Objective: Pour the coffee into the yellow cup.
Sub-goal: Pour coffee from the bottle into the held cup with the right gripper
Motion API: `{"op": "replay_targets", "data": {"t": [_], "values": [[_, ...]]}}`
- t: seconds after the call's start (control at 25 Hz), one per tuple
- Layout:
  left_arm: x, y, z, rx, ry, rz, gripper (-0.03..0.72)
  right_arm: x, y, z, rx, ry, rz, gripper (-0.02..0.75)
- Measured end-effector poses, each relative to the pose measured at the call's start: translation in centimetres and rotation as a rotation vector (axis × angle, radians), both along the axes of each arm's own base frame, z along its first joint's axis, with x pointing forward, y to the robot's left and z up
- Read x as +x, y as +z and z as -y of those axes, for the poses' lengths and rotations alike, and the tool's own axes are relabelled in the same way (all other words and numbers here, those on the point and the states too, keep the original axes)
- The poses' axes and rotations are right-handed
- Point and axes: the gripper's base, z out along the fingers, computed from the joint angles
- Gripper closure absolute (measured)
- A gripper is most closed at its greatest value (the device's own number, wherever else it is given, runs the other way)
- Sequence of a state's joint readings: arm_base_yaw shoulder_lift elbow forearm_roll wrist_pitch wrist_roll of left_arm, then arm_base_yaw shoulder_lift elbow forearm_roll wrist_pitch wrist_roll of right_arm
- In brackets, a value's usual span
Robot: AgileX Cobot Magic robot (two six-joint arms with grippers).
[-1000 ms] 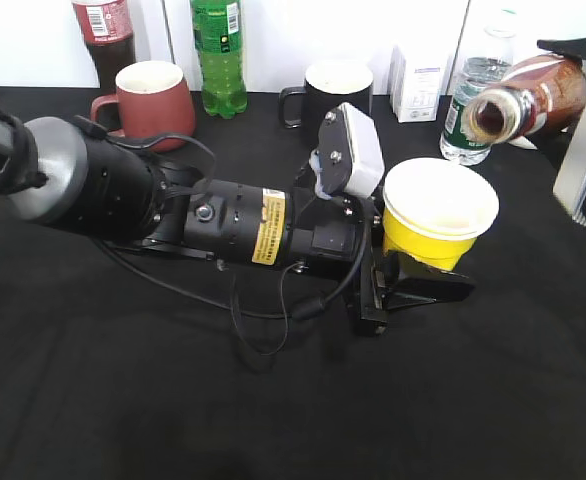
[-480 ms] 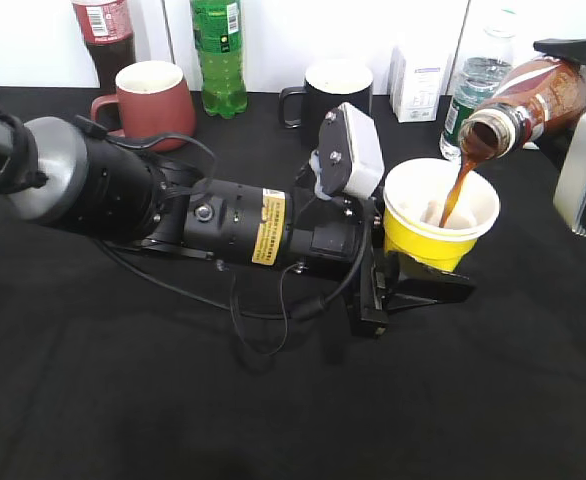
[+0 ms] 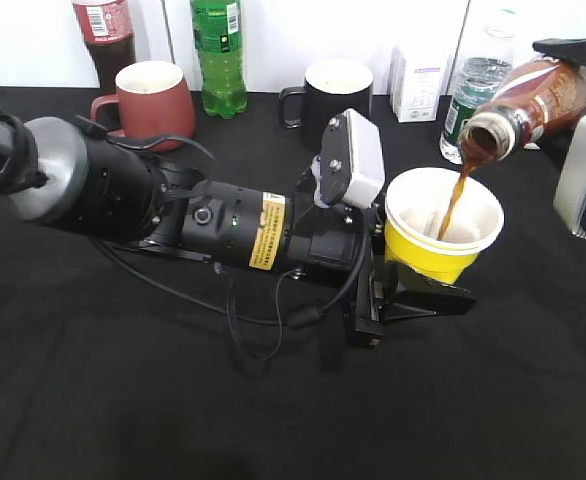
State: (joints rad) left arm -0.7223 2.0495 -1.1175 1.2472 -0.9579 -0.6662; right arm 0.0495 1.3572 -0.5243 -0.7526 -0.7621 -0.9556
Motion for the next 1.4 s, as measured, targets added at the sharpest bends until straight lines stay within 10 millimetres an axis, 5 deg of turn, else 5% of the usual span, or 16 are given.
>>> {"op": "replay_targets", "data": {"t": [1.4], "values": [[-0.05, -0.01, 0.02, 0.001, -0.003, 0.001, 0.254, 0.00, 0.00, 0.00, -0.056, 0.008, 0.034, 0.195]]}}
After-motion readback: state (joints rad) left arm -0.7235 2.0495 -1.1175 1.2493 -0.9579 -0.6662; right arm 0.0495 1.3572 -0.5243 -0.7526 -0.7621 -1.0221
